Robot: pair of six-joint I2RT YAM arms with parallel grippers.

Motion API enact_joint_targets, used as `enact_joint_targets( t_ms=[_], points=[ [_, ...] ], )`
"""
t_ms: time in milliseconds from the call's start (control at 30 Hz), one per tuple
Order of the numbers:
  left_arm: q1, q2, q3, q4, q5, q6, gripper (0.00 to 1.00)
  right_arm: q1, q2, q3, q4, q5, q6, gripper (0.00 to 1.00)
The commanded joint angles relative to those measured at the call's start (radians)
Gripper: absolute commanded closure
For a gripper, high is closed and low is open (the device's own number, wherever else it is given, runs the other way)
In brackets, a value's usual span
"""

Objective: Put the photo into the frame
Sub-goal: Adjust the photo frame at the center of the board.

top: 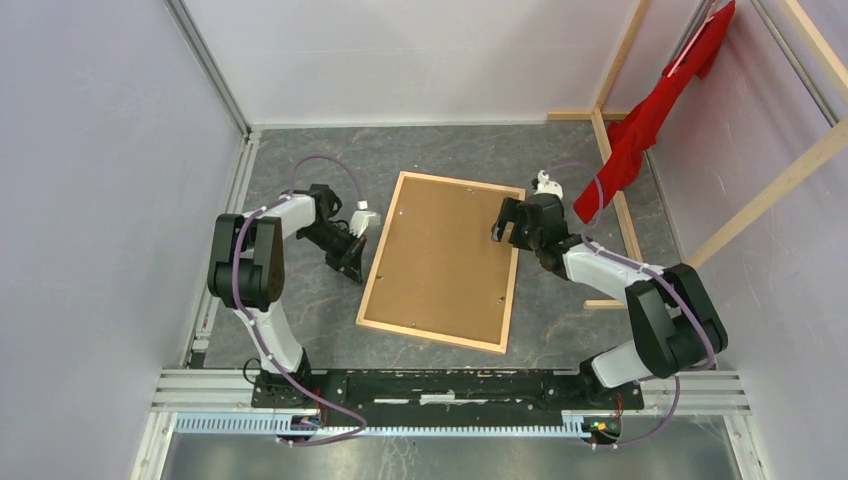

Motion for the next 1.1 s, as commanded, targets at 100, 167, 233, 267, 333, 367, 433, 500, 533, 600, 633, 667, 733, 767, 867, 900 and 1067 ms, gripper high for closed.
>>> enact_joint_targets(
  t_ms=[100,167,233,267,333,367,433,500,533,600,633,667,733,767,867,900,1067],
  points=[
    [-0.055,-0.057,-0.049,0.024,-0.051,0.062,0.83,-0.043,0.111,0.037,-0.013,-0.018,-0.053,0.03],
    [-0.077,-0.060,-0.060,0.027,-0.052,0.066,0.83,-0.042,0.153,0.065,0.001,-0.056,-0.047,0.04],
    [-0.103,-0.060,-0.070,0.026,-0.049,0.069,0.82,-0.041,0.197,0.101,0.021,-0.094,-0.041,0.04],
    [-0.119,-0.060,-0.073,0.031,-0.046,0.066,0.81,-0.042,0.227,0.123,0.025,-0.122,-0.041,0.04],
    [-0.152,-0.058,-0.079,0.043,-0.044,0.061,0.80,-0.039,0.279,0.177,0.034,-0.182,-0.036,0.05],
    [-0.170,-0.056,-0.078,0.044,-0.041,0.060,0.79,-0.034,0.302,0.208,0.035,-0.200,-0.033,0.05],
    [-0.209,-0.051,-0.073,0.044,-0.028,0.059,0.77,-0.013,0.345,0.262,0.048,-0.226,-0.028,0.06],
    [-0.253,-0.046,-0.063,0.043,-0.013,0.055,0.75,0.022,0.397,0.352,0.044,-0.254,-0.035,0.06],
    [-0.279,-0.041,-0.058,0.044,-0.007,0.052,0.73,0.043,0.435,0.407,0.025,-0.272,-0.043,0.06],
    [-0.334,-0.035,-0.047,0.044,0.006,0.043,0.69,0.084,0.503,0.528,-0.027,-0.303,-0.060,0.06],
    [-0.360,-0.035,-0.045,0.043,0.007,0.042,0.66,0.100,0.533,0.574,-0.044,-0.317,-0.061,0.06],
    [-0.394,-0.037,-0.047,0.042,0.005,0.043,0.63,0.111,0.553,0.604,-0.047,-0.329,-0.057,0.06],
    [-0.428,-0.043,-0.050,0.024,0.000,0.056,0.51,0.115,0.573,0.628,-0.043,-0.347,-0.042,0.06],
    [-0.433,-0.047,-0.052,0.018,-0.002,0.063,0.43,0.114,0.579,0.633,-0.046,-0.346,-0.042,0.06],
    [-0.431,-0.074,-0.058,-0.012,-0.043,0.092,0.33,0.106,0.573,0.640,-0.089,-0.290,-0.068,0.05],
    [-0.429,-0.088,-0.059,-0.024,-0.061,0.102,0.32,0.100,0.563,0.629,-0.097,-0.273,-0.070,0.04],
    [-0.356,-0.159,-0.029,-0.146,-0.102,0.176,0.28,0.056,0.436,0.495,-0.058,-0.195,-0.049,0.04]
  ],
)
